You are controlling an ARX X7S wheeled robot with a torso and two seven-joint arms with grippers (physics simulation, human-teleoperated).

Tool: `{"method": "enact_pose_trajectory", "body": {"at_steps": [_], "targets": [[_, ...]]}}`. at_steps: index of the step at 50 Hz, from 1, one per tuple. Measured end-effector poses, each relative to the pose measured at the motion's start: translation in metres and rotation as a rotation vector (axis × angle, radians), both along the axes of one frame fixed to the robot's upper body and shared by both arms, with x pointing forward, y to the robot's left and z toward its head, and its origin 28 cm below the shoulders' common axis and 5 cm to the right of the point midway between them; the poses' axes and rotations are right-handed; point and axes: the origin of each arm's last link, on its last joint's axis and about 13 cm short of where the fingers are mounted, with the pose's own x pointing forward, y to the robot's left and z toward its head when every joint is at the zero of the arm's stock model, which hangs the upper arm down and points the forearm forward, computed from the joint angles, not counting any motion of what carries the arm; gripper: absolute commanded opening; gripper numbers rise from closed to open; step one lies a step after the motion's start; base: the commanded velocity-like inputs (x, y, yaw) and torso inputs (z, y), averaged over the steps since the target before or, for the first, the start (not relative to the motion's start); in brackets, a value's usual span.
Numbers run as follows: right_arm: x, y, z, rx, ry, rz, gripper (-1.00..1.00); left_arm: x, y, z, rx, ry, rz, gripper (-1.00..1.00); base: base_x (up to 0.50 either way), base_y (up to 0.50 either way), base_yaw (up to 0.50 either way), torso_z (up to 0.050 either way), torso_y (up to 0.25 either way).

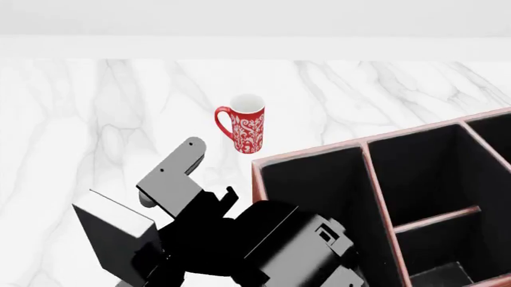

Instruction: Pick up the book and place it in the left compartment of the caddy.

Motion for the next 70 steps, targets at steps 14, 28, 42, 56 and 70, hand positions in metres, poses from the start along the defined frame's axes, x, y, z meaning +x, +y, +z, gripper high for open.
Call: {"method": "enact_pose_trajectory", "body": {"at_steps": [14,28,42,56,70], "targets": [[-0.014,0.0,0.027,0.049,-0.019,-0.091,-1.0,0.0,0.0,0.0,0.001,0.002,-0.001,1.0,0.0,0.0,0.0,0.0,0.001],[-0.026,-0.009,0.046,0.08,-0.025,-0.15,-1.0,0.0,-0.001,0.0,0.003,0.004,-0.001,1.0,0.0,0.0,0.0,0.0,0.001],[-0.047,-0.021,0.064,0.116,-0.048,-0.171,-1.0,0.0,-0.001,-0.001,0.005,0.006,-0.003,1.0,0.0,0.0,0.0,0.0,0.001],[-0.069,-0.033,0.084,0.171,-0.066,-0.177,-1.0,0.0,-0.002,-0.003,0.009,0.007,-0.006,1.0,0.0,0.0,0.0,0.0,0.001],[-0.085,-0.047,0.101,0.195,-0.082,-0.23,-1.0,0.001,-0.002,-0.002,0.009,0.009,-0.004,1.0,0.0,0.0,0.0,0.0,0.001]]}}
